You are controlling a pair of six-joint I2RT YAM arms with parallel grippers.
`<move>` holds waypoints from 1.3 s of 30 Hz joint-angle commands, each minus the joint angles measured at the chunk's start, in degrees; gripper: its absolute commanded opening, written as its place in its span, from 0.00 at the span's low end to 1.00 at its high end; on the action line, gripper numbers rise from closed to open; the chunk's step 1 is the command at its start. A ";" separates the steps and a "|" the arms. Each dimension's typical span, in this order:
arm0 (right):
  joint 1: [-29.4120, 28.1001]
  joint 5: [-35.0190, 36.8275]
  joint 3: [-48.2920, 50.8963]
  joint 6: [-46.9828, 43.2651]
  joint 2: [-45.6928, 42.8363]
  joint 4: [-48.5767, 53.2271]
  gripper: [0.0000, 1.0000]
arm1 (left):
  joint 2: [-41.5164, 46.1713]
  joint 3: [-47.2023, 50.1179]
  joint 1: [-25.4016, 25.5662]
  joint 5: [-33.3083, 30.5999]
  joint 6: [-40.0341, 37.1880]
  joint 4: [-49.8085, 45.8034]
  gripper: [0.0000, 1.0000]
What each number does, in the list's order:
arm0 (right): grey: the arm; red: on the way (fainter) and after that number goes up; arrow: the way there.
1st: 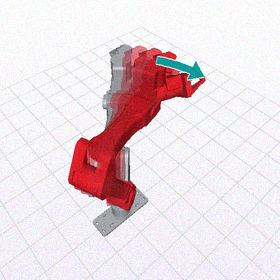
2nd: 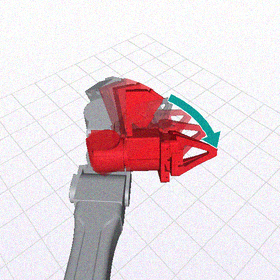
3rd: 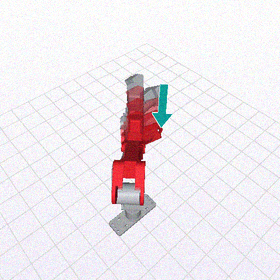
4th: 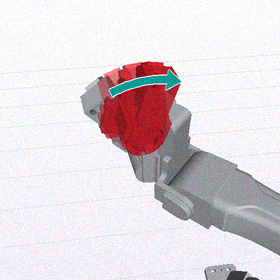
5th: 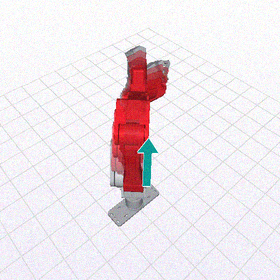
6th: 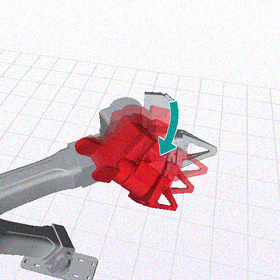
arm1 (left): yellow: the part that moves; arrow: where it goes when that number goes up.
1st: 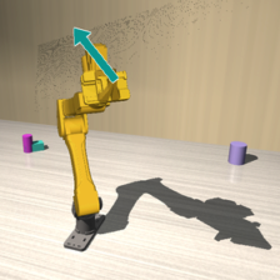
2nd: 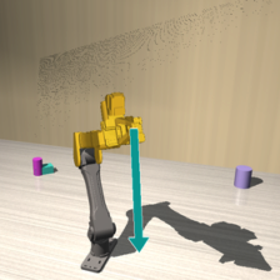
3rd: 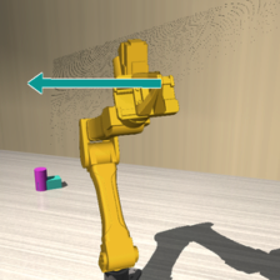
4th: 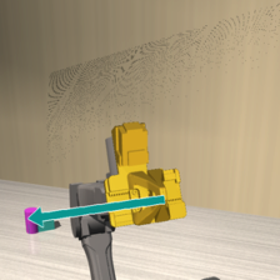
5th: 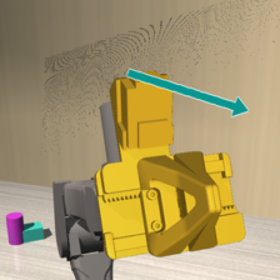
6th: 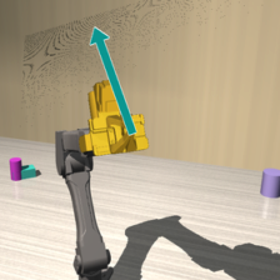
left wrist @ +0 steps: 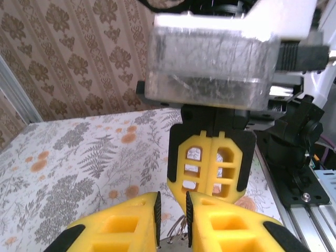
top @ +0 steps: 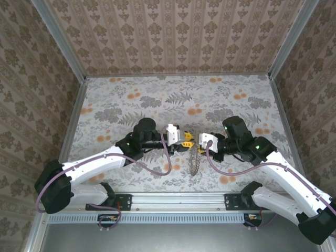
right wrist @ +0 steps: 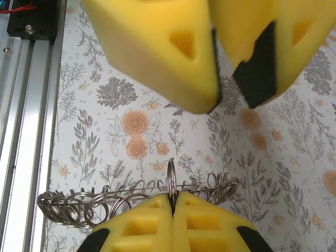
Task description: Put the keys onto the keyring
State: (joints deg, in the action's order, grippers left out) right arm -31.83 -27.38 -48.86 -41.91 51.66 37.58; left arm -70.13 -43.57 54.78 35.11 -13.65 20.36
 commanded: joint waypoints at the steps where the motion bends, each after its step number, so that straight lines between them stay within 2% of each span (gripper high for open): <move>1: -0.42 -0.23 -2.62 1.13 -0.16 -0.39 0.00 | -1.01 -1.69 0.28 -0.51 -1.82 -5.25 0.23; 3: -0.42 -0.14 -2.85 0.95 0.07 -0.05 0.00 | -1.47 -1.69 0.23 0.60 -1.93 -5.03 0.28; 11: -0.51 -0.09 -2.73 0.70 0.17 0.02 0.00 | -1.77 0.08 -0.21 6.37 -0.90 -2.22 0.29; 25: -0.59 -2.95 -3.20 0.43 0.13 -0.41 0.00 | -4.71 -2.14 -0.29 2.93 -1.44 -7.02 0.29; 35: -0.95 -4.00 -3.58 1.48 1.01 -2.16 0.00 | -5.45 -4.95 0.02 3.38 -3.12 -9.90 0.16; 39: -0.98 -3.87 -3.78 2.00 1.01 -2.87 0.00 | -5.82 -5.18 0.21 3.19 -3.31 -10.38 0.16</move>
State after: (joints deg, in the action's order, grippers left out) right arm -32.23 -28.93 -50.28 -41.01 52.69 37.32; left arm -75.20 -46.46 54.72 37.76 -15.57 10.72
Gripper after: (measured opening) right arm 0.058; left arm 0.161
